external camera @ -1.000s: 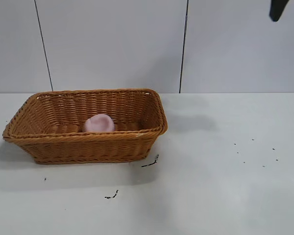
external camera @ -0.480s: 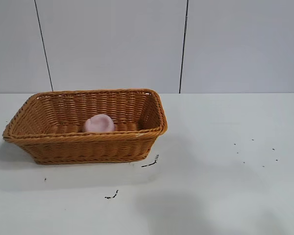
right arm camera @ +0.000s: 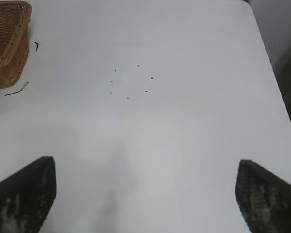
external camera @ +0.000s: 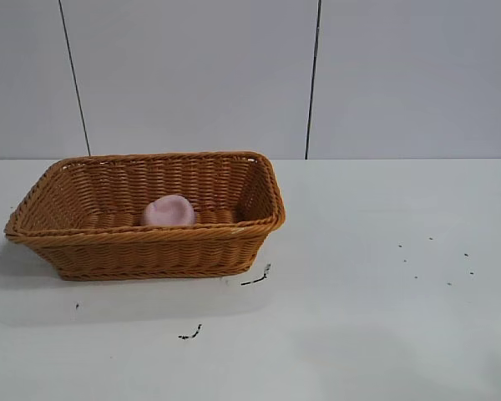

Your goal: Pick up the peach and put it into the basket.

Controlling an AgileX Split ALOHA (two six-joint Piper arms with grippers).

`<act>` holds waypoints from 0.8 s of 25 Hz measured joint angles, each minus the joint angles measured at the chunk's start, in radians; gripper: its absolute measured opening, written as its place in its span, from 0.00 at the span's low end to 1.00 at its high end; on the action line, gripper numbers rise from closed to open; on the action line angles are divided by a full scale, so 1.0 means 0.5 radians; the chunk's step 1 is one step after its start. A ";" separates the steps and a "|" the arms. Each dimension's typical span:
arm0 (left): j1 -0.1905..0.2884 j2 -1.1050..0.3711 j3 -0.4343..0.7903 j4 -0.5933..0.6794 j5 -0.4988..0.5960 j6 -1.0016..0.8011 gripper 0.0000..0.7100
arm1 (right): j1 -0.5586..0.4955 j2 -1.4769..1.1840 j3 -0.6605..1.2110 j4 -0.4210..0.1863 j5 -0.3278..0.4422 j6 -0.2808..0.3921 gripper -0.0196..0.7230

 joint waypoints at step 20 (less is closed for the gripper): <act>0.000 0.000 0.000 0.000 0.000 0.000 0.97 | -0.110 -0.285 -0.002 0.008 -0.011 0.000 0.95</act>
